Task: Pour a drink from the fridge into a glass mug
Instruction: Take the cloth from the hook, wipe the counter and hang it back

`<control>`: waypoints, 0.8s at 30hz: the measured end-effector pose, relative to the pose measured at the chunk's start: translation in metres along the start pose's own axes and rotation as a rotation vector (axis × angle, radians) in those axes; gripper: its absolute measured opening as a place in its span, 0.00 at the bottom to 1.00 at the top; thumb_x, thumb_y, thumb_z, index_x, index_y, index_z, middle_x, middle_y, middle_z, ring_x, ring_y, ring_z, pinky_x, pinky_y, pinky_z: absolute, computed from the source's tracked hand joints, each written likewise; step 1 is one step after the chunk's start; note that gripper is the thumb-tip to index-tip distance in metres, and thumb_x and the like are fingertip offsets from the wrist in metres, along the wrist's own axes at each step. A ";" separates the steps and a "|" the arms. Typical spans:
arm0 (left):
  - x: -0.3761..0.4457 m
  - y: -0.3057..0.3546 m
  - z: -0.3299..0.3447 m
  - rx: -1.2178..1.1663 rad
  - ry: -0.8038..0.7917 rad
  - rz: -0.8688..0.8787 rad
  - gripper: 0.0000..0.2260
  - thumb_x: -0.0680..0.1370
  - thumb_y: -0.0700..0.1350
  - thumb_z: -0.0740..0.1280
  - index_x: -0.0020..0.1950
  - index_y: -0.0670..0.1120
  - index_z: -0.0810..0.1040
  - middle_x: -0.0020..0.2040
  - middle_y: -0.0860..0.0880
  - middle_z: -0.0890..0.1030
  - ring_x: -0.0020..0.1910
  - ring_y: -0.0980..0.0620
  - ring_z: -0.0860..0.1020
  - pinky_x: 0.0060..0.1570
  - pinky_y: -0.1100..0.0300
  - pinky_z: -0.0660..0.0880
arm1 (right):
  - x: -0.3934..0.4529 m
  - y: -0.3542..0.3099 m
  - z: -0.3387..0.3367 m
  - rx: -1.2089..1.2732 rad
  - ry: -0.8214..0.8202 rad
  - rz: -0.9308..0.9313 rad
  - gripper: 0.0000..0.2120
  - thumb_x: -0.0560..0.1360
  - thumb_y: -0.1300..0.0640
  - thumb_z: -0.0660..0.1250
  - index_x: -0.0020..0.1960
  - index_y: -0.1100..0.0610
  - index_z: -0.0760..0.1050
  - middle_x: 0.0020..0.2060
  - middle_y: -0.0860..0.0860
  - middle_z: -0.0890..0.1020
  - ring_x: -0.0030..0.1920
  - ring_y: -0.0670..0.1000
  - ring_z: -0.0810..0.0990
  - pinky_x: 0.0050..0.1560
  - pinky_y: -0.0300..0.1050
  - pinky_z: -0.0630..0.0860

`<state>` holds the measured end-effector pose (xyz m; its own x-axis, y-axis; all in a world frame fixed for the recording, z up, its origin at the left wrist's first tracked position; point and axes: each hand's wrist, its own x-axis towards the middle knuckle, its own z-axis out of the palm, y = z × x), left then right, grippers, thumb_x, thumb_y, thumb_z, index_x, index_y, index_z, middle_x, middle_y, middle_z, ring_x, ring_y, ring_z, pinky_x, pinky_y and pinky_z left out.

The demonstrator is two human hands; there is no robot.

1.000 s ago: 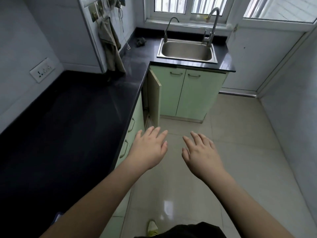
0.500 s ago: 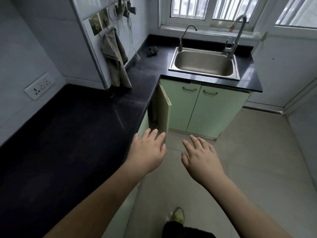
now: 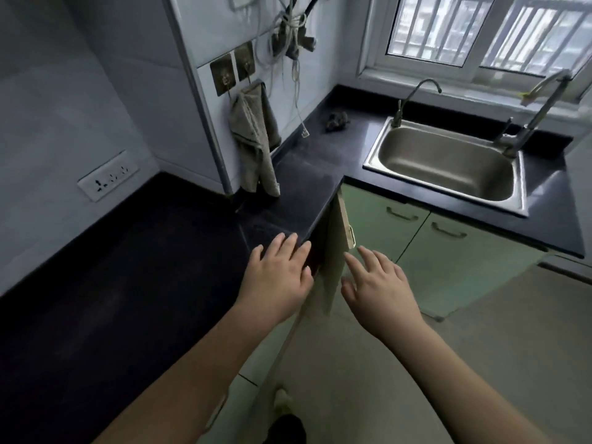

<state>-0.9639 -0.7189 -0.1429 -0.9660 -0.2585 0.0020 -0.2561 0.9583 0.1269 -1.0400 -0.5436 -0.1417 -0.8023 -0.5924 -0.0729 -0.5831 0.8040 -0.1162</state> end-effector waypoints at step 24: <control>0.222 -0.127 -0.039 -0.007 0.164 -0.227 0.28 0.81 0.61 0.50 0.80 0.53 0.53 0.77 0.43 0.63 0.76 0.44 0.60 0.70 0.45 0.61 | 0.293 -0.060 -0.041 0.052 0.086 -0.222 0.28 0.80 0.41 0.54 0.77 0.48 0.56 0.76 0.51 0.62 0.75 0.53 0.59 0.73 0.50 0.57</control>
<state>-1.1439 -0.9029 -0.1201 -0.8651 -0.4836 0.1331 -0.4649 0.8727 0.1489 -1.2454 -0.7637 -0.1154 -0.6647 -0.7458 0.0449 -0.7406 0.6498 -0.1714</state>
